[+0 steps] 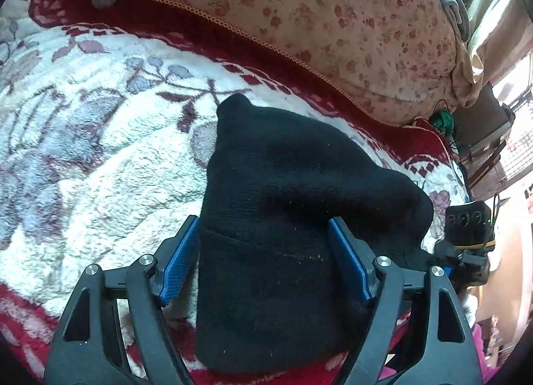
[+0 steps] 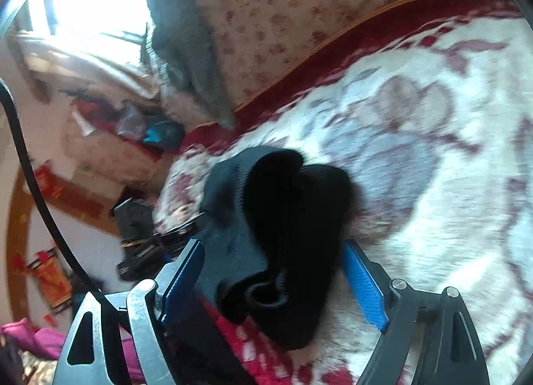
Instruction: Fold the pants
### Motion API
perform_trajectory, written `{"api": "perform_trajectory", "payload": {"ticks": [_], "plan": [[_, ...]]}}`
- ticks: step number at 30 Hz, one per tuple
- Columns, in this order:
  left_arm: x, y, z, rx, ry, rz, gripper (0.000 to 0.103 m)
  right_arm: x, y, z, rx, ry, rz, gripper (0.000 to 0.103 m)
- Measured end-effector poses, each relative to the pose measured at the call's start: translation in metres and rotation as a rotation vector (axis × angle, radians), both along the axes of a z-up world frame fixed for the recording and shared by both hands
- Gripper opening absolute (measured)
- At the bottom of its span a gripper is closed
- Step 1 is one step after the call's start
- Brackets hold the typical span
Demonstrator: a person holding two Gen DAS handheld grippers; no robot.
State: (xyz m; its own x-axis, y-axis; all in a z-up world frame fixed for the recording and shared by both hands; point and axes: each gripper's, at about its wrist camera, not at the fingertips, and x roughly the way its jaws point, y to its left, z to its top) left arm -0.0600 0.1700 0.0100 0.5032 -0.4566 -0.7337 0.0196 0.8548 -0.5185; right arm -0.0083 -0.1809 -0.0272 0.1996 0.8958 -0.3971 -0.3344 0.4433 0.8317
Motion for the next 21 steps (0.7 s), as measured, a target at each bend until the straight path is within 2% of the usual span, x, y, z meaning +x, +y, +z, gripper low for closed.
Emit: {"api": "perform_trajectory", "payload": {"ticks": [3,7,8,9,11,13,15,18,21], "plan": [[0.002,-0.004,-0.001,0.001,-0.014,-0.007,0.08,0.001,0.008,0.0,-0.021,-0.03,0.009,0.084],[0.004,-0.008,-0.003,0.021,-0.023,-0.011,0.081,-0.001,0.009,0.0,0.003,-0.049,0.005,0.084],[0.005,-0.01,-0.002,0.032,-0.026,-0.015,0.079,-0.002,0.01,-0.001,0.017,-0.053,0.0,0.08],[0.005,-0.011,-0.001,0.043,-0.032,-0.022,0.074,-0.002,0.012,-0.002,0.018,-0.05,-0.005,0.071],[0.003,-0.013,0.002,0.053,-0.048,-0.029,0.063,-0.001,0.017,-0.004,-0.018,-0.062,-0.019,0.06],[0.001,-0.013,0.006,0.058,-0.071,-0.027,0.047,-0.003,0.017,-0.002,-0.016,-0.073,-0.021,0.056],[-0.001,-0.011,0.012,0.056,-0.086,-0.025,0.037,-0.003,0.015,-0.001,0.006,-0.066,-0.027,0.048],[-0.006,-0.009,0.021,0.076,-0.112,-0.02,0.032,-0.007,0.016,0.009,0.054,-0.086,-0.011,0.043],[-0.01,-0.001,0.029,0.091,-0.13,0.004,0.03,-0.01,0.03,0.022,0.021,-0.121,0.025,0.042]]}}
